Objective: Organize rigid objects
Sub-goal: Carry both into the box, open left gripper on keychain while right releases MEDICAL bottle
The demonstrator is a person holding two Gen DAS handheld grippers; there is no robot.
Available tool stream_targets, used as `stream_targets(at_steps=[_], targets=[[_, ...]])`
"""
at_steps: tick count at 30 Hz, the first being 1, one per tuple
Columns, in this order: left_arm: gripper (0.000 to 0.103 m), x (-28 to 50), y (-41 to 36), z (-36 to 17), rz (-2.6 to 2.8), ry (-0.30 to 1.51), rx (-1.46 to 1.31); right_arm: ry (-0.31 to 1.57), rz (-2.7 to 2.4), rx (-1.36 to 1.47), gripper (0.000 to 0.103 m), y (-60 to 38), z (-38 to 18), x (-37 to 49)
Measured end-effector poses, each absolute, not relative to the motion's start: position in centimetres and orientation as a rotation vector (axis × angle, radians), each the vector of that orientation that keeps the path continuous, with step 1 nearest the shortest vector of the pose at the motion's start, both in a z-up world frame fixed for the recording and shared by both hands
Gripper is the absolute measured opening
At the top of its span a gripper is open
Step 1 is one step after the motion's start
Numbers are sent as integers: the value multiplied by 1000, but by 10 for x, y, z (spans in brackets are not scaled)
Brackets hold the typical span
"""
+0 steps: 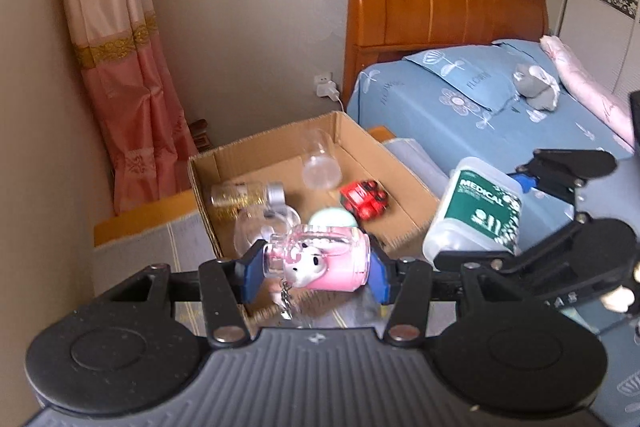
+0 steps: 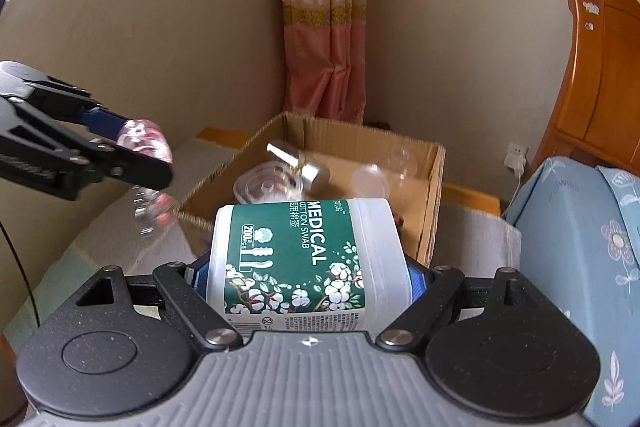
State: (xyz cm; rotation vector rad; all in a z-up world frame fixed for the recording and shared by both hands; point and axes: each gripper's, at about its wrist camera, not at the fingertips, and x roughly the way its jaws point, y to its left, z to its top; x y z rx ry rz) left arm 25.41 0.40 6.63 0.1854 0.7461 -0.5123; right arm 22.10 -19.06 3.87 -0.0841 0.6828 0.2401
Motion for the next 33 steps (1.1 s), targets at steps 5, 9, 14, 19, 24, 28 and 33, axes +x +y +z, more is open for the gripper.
stream_targets(at_steps=[5,9,14,19,24,28,33], targets=[[50,281,3,52,-493,776,179,670,243,-86,87,-194,46,241],[50,295,6,30,-487,829,154,672,232,-103,87,-196,46,258],[52,302,10,5,-466,878,145,680,225,-106,87,-200,45,278],[79,302,21,-1,-453,879,122,693,208,-97,87,-201,44,299],[99,297,32,2,-464,861,76,715,210,-91,87,-197,41,325],[99,296,40,-4,-424,848,94,744,209,-96,87,-192,33,353],[99,292,53,-7,-396,837,87,777,202,-84,87,-185,26,392]])
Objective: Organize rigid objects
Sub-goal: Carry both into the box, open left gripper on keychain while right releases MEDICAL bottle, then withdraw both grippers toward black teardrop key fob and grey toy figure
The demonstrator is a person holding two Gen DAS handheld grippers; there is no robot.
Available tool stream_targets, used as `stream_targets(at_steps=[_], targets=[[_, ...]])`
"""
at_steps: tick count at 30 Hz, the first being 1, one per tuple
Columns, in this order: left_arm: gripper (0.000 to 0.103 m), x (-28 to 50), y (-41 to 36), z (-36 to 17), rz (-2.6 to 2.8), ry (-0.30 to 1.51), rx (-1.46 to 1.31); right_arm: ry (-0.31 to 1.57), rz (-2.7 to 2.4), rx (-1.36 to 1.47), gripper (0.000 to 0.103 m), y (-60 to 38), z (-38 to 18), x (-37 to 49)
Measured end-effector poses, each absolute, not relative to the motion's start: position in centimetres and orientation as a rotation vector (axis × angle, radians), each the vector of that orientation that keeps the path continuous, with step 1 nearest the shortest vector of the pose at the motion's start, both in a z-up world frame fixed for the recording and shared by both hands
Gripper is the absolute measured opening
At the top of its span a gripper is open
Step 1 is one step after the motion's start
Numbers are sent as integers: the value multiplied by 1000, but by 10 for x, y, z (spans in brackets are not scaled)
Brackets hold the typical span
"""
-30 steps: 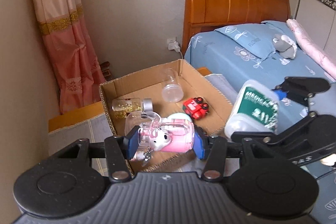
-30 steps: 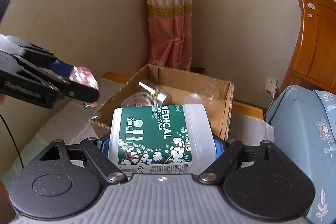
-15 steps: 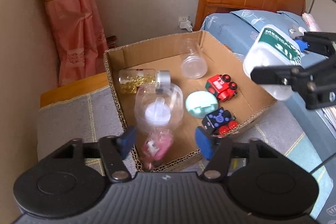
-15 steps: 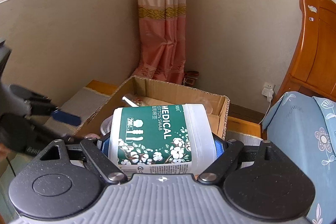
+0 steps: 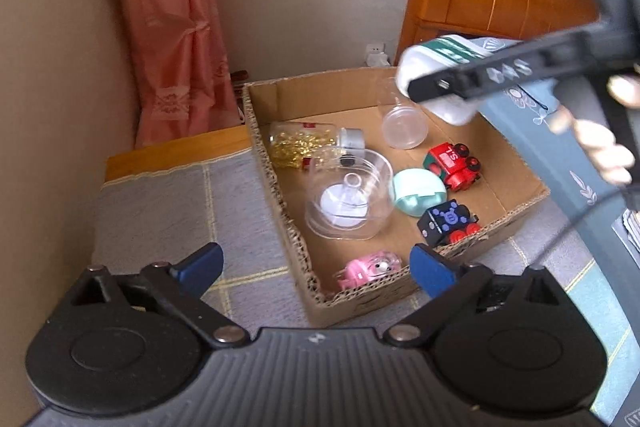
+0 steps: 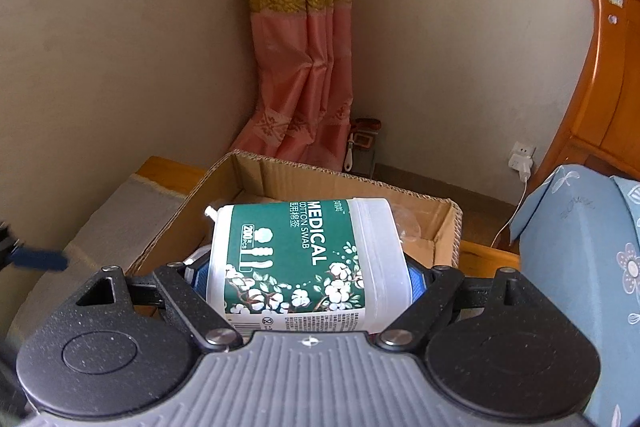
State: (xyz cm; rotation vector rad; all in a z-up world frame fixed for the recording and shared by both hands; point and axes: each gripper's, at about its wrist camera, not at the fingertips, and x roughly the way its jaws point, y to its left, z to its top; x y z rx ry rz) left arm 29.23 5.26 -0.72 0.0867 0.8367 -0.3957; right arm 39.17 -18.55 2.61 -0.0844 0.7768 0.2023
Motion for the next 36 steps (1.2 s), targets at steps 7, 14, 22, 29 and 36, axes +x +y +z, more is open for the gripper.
stream_targets(at_steps=[7,14,22,29,36], targets=[[99,286,67,-6,-363,796,101,806,181,-78,88,-178,15,439],[99,283,66,-11,-356,790,122,818,207,-38,102,-177,7,443],[99,269,56,-6,-372,777,135,816,209,-61,102,-172,18,407],[102,241,50,4,-360,746,135,784,196,-39,103,-174,35,349],[102,210,45,3,-310,728,164,789,154,7,103,-172,24,284]])
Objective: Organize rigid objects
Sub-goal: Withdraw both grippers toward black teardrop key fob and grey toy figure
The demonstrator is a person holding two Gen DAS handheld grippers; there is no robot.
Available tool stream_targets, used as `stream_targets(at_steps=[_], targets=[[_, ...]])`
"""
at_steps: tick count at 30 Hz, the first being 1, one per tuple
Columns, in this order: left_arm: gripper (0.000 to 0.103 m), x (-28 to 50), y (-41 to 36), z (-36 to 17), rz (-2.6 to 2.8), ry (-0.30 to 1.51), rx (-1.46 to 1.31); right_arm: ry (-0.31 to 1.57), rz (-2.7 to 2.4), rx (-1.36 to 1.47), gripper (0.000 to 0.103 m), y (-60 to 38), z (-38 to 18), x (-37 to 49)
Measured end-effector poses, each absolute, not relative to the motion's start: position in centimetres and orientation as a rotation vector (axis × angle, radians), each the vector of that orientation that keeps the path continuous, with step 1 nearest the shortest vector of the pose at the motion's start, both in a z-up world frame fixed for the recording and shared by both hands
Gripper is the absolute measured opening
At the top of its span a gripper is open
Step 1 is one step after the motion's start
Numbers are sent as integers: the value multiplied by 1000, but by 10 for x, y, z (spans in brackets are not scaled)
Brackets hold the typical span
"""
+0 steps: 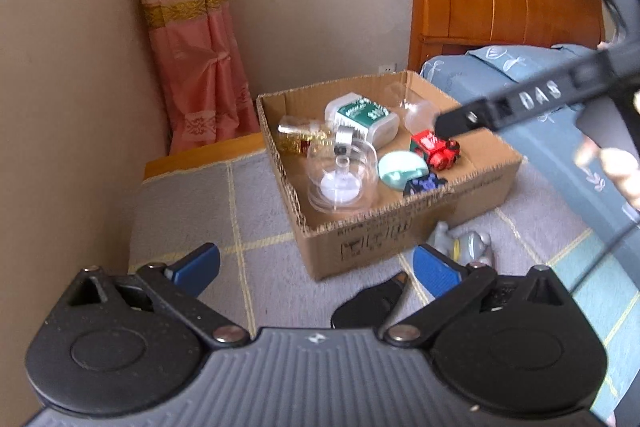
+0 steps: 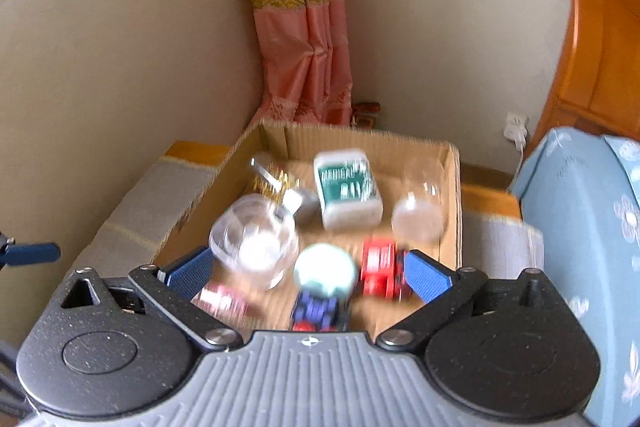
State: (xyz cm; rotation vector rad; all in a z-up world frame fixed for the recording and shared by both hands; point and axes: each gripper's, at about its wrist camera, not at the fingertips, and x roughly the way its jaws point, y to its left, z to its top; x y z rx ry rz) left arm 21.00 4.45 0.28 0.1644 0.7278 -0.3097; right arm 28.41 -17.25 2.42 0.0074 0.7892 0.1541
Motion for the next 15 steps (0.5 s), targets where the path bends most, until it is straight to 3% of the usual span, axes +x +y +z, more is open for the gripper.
stream_targets(at_steps=[15], targets=[[102,178,54,-32,-257,784,79,827,-58,195,103,-160,-65,231]])
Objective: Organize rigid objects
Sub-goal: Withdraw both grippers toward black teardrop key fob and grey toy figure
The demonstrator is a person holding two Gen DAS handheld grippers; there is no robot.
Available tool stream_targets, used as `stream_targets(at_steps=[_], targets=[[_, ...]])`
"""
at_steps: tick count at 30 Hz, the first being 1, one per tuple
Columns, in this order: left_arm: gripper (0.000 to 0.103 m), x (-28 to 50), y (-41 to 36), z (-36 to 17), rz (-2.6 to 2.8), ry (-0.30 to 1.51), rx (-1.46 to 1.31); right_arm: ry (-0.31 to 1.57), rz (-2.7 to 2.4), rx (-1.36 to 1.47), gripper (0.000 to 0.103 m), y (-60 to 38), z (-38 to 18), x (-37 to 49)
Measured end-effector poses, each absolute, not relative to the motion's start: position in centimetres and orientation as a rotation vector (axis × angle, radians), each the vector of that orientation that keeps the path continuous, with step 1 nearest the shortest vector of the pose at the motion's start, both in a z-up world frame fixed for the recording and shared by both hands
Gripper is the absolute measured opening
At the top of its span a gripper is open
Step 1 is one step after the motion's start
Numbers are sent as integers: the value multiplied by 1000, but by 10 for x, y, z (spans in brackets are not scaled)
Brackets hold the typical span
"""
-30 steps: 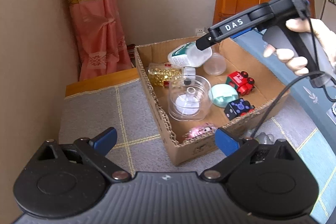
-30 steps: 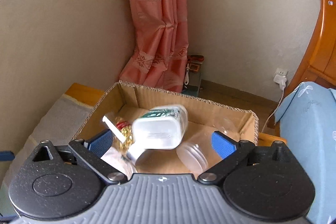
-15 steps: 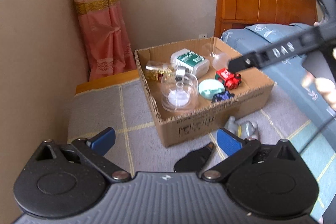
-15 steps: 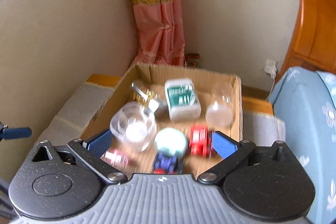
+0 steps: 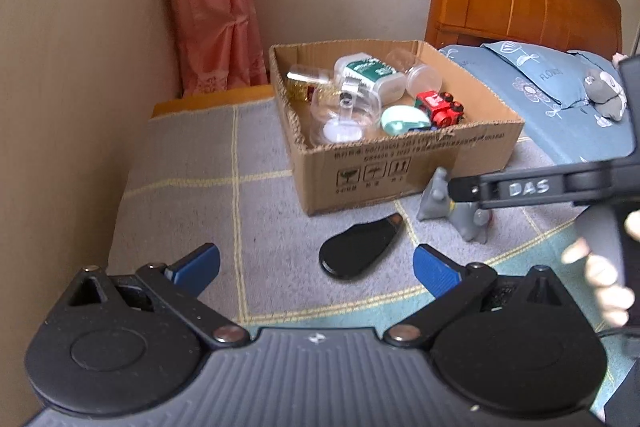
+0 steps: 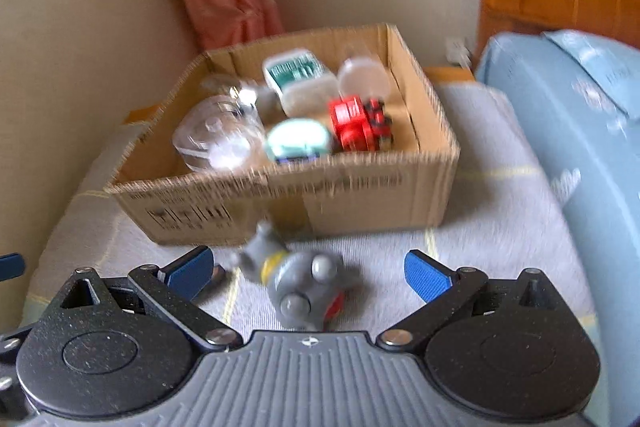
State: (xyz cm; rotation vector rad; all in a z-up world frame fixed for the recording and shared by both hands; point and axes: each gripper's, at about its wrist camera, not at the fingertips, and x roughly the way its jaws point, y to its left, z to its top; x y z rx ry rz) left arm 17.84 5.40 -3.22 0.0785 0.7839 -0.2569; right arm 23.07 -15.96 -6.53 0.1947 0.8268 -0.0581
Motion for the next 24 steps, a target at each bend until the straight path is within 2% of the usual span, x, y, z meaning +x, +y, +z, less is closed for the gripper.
stream_targets(at_steps=[13,24], targets=[[102,183,77,-52,-198,819,21,833,-220,201,103,-143,-100,264],[102,193,67,-59,-216,834,20,853,-185,137,103,-161,-103,242]])
